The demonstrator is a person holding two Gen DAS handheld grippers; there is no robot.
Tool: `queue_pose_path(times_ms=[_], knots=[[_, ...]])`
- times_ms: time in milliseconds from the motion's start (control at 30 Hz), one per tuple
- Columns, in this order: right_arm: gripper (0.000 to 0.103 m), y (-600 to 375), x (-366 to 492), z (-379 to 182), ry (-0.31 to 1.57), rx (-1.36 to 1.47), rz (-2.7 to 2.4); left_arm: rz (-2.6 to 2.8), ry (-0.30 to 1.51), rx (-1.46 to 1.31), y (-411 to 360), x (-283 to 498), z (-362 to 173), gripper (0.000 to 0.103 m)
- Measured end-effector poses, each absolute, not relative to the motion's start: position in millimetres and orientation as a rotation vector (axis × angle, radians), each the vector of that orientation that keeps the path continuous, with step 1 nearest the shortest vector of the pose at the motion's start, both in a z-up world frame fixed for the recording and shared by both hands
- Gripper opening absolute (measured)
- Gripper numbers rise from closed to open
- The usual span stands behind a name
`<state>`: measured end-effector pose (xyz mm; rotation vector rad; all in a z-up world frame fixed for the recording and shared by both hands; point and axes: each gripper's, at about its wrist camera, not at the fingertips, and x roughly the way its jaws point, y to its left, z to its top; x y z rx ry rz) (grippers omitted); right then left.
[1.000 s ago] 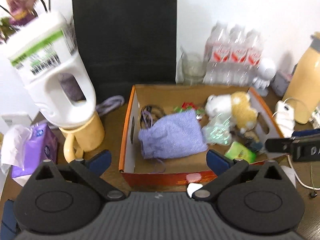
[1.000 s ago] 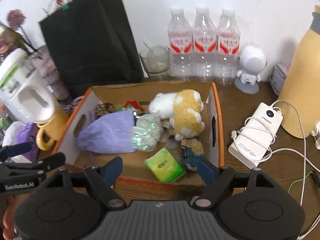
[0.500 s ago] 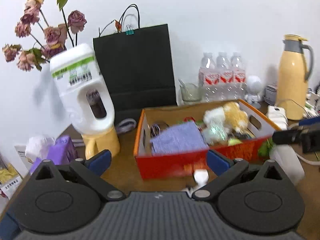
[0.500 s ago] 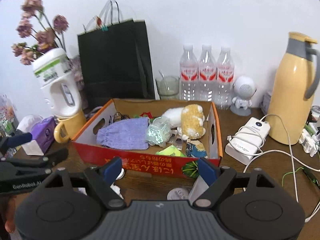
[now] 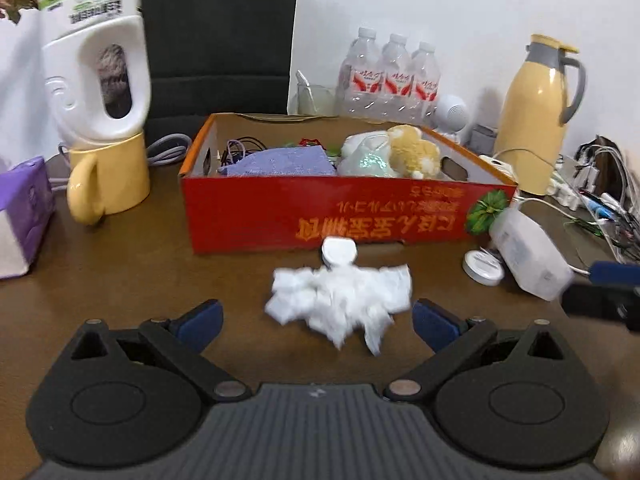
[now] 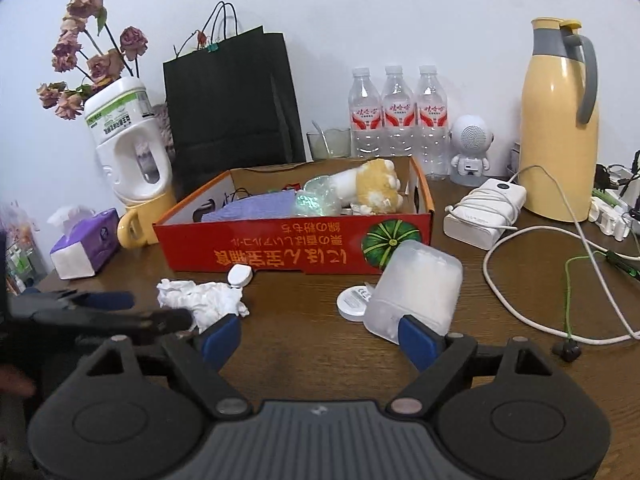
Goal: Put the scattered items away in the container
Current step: 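Lift both tools out of the box back over the desk, then grasp the crumpled white tissue with the left tool and lift it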
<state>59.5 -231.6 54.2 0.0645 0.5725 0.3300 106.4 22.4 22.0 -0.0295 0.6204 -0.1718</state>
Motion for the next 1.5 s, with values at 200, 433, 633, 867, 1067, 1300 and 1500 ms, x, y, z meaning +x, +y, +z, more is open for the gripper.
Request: queue_pose_path(times_ms=[200,433,633,867,1067,1300,1500], knots=[[0.085,-217.5,69.8,47.0,0.595,0.032,0.345,-0.123,0.686,-0.025,20.6,130.4,10.0,0.024],[0.085,-188.0,92.9,38.9,0.619,-0.019,0.422,-0.121,0.618,-0.097,44.6,83.9,24.0,0.019],[0.082,-135.9,123.8,38.1,0.629,-0.02,0.588,0.009,0.553,-0.182,94.9,46.5,41.5,0.019],[0.058,-65.9,164.6,32.5,0.627,-0.139,0.818,0.092,0.538,-0.205,127.9,48.9,46.0,0.019],[0.057,-39.9,188.8,21.2,0.708,-0.106,0.805,0.097,0.539,-0.223,135.2,60.1,37.9,0.019],[0.057,-18.9,184.1,11.9,0.676,-0.145,0.813,0.09,0.539,-0.227,140.6,63.4,35.8,0.019],[0.031,-7.9,173.7,10.8,0.628,-0.247,0.771,0.1,0.535,-0.226,141.9,58.6,37.7,0.019]])
